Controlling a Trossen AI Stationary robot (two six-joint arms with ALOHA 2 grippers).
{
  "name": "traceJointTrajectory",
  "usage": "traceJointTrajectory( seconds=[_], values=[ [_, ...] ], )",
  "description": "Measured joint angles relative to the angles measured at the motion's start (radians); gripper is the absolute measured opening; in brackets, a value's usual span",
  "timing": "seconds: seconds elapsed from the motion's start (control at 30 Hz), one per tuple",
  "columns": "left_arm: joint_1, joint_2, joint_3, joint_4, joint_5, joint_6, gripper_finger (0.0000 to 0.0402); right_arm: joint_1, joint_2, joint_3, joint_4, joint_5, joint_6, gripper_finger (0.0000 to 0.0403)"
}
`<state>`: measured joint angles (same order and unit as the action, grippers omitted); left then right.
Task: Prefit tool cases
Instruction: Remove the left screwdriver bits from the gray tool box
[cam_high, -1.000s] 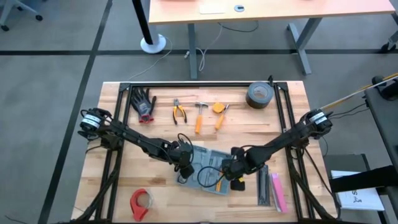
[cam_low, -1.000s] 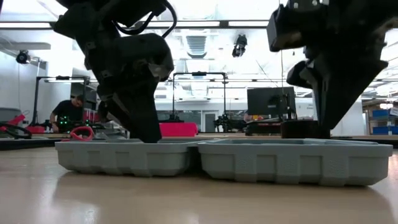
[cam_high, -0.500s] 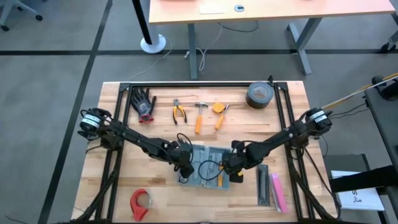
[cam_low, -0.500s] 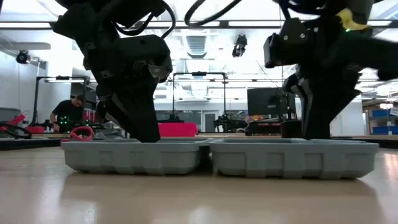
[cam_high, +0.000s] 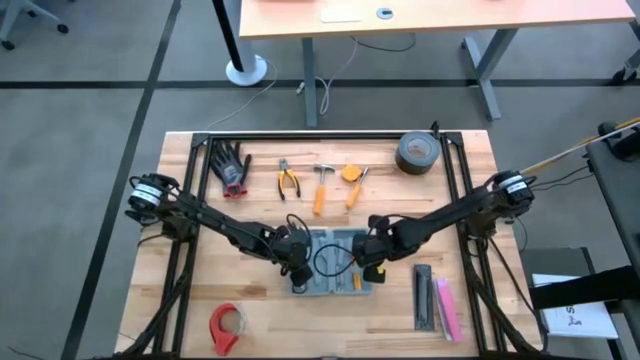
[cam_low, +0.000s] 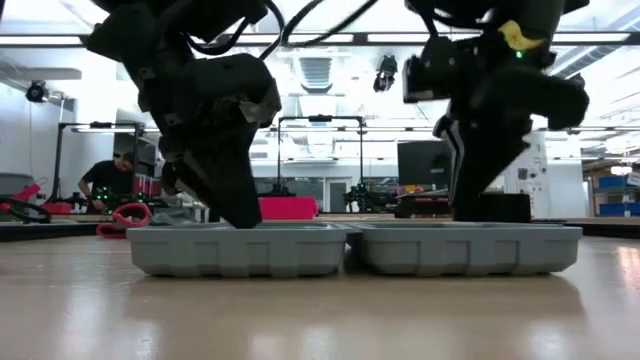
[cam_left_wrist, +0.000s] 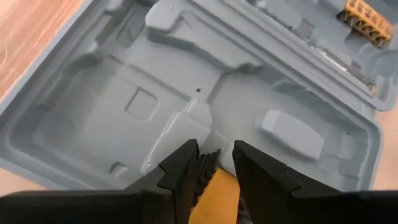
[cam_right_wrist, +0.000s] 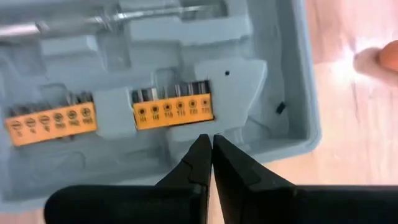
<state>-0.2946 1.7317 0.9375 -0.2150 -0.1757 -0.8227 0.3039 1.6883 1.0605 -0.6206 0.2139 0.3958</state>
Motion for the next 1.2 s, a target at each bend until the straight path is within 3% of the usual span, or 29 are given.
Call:
traceJointTrajectory(
  seconds=[0.43,0.6,0.83,1.03,1.2],
  values=[
    [0.017,-0.002,0.205,-0.413,0.006,0.013,0.0114,0.072,-0.012,0.014,-0.004,-0.012,0.077,0.0000],
    [0.039,-0.001,0.224,-0.422,0.132,0.045,0.0114,0.112,-0.012,0.014,-0.003,-0.027,0.110,0.0006],
    [0.049,0.005,0.209,-0.422,0.193,0.081,0.0117,0.161,-0.005,0.014,0.026,-0.030,0.128,0.0062],
    [0.055,0.006,0.207,-0.425,0.212,0.104,0.0150,0.197,0.027,0.015,0.161,-0.030,0.118,0.0118],
    [0.061,0.014,0.206,-0.429,0.216,0.120,0.0181,0.202,0.050,0.015,0.167,0.058,0.120,0.0142]
  ],
)
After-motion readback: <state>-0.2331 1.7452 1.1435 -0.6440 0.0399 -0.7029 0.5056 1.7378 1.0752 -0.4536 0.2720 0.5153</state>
